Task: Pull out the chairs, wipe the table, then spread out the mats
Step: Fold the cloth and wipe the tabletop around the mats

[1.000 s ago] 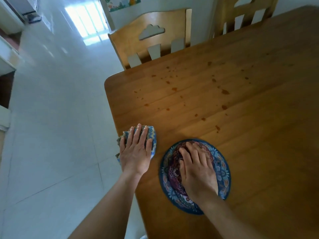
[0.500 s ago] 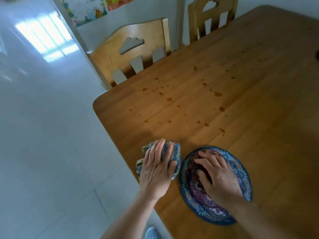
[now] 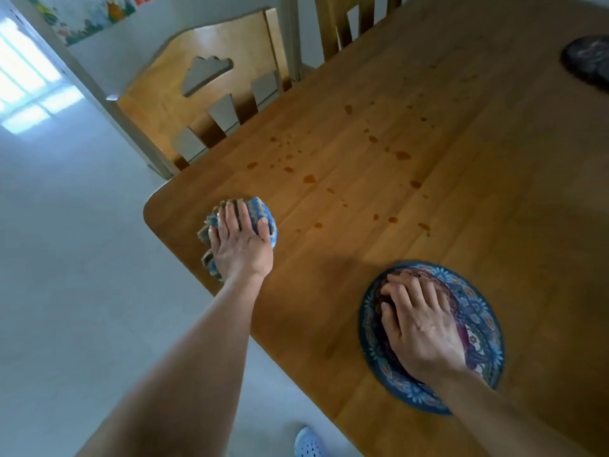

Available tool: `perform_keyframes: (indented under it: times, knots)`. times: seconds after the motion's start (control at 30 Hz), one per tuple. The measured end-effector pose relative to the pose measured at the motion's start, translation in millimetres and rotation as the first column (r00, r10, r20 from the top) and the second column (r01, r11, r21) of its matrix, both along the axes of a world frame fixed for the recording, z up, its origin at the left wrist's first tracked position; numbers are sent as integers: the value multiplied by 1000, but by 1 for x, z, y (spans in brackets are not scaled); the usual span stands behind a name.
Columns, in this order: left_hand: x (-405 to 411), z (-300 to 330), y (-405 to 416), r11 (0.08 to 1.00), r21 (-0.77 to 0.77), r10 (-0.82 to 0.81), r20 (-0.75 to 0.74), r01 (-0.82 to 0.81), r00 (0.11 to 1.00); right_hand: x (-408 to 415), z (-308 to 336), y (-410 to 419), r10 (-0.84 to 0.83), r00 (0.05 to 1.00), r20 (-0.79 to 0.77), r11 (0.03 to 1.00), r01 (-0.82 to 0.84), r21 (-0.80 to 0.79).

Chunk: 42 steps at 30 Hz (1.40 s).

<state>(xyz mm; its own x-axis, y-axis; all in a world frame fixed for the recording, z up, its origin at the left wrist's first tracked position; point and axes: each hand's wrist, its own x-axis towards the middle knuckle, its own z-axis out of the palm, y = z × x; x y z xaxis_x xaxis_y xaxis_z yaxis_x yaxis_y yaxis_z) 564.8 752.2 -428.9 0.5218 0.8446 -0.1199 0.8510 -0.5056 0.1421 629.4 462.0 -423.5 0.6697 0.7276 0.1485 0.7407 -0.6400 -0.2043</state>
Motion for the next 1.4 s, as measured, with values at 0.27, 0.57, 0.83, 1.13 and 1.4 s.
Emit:
perform_keyframes:
  times: [0.27,0.57,0.83,1.13,1.4]
  knots:
    - [59,3,-98,854,-18,-516,108,521,850,-1,4,-2,28,999,-39,998,-25,61]
    - [-17,-2,-61,844,63,-536,57,533,842,-1,5,-2,-11,991,-130,997,20,69]
    - [39,0,-25,899,51,-437,23,435,899,20,12,11,-169,911,-377,919,284,275]
    - [73,0,4,966,45,-257,43,255,965,51,-1,3,-439,889,-131,884,453,112]
    - [150,-1,-73,757,33,-651,125,652,749,53,3,5,-441,892,-99,888,450,93]
